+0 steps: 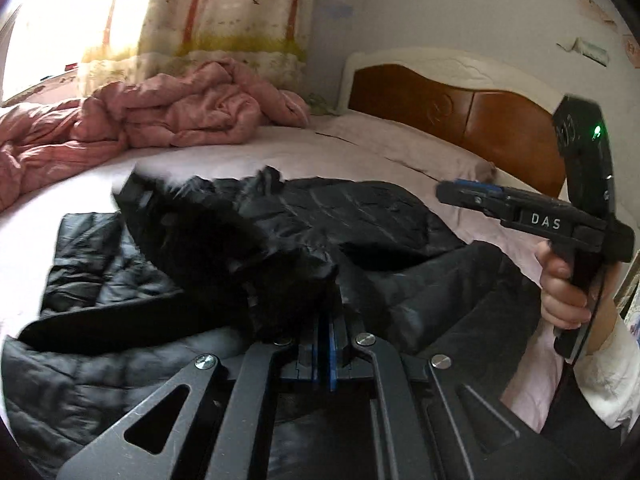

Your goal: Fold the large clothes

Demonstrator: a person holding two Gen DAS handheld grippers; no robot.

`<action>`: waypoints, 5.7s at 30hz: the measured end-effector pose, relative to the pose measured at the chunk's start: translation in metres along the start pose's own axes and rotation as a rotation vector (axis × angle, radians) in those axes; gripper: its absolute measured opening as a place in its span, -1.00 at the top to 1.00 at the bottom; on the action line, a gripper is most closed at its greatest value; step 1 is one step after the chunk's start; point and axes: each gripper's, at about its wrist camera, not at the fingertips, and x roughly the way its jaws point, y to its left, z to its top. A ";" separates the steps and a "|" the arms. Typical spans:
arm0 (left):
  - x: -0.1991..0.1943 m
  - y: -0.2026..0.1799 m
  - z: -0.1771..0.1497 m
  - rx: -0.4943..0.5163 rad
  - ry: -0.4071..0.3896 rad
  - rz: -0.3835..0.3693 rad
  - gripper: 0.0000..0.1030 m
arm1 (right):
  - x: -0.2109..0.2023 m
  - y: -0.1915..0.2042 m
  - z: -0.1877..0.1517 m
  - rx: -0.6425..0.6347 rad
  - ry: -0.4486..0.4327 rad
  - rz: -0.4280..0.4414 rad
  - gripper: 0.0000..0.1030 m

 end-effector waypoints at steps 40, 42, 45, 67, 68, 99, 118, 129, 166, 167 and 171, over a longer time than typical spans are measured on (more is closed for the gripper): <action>-0.025 0.000 0.016 0.052 -0.129 0.167 -0.43 | 0.012 0.001 -0.005 -0.138 -0.050 -0.344 0.85; -0.027 0.026 0.015 0.007 -0.128 0.295 -0.43 | 0.023 -0.014 -0.002 -0.129 -0.037 -0.407 0.85; -0.026 0.067 0.010 -0.069 -0.085 0.448 -0.43 | 0.040 -0.033 0.007 -0.105 -0.020 -0.451 0.85; 0.022 0.152 -0.035 -0.224 0.314 0.797 -0.48 | 0.094 -0.103 -0.011 0.210 0.409 -0.208 0.31; 0.022 0.154 -0.033 -0.232 0.315 0.796 -0.48 | 0.100 -0.105 -0.018 0.207 0.433 -0.232 0.31; -0.081 0.069 0.006 -0.113 -0.217 0.726 -0.75 | 0.015 -0.063 -0.002 0.170 0.096 -0.212 0.35; -0.155 -0.045 -0.030 -0.014 -0.362 0.551 -0.99 | -0.113 0.044 -0.052 0.040 -0.086 -0.223 -0.27; -0.150 -0.057 -0.036 -0.014 -0.321 0.598 -0.99 | -0.111 0.057 -0.068 -0.001 -0.071 -0.200 -0.41; -0.036 -0.027 -0.106 0.124 0.220 0.637 -1.00 | -0.036 0.112 -0.138 -0.543 0.168 -0.294 -0.65; -0.038 -0.022 -0.107 0.121 0.218 0.669 -1.00 | -0.031 0.107 -0.139 -0.543 0.173 -0.339 -0.65; -0.046 0.007 -0.107 0.064 0.216 0.790 -1.00 | -0.022 0.084 -0.133 -0.500 0.193 -0.422 -0.65</action>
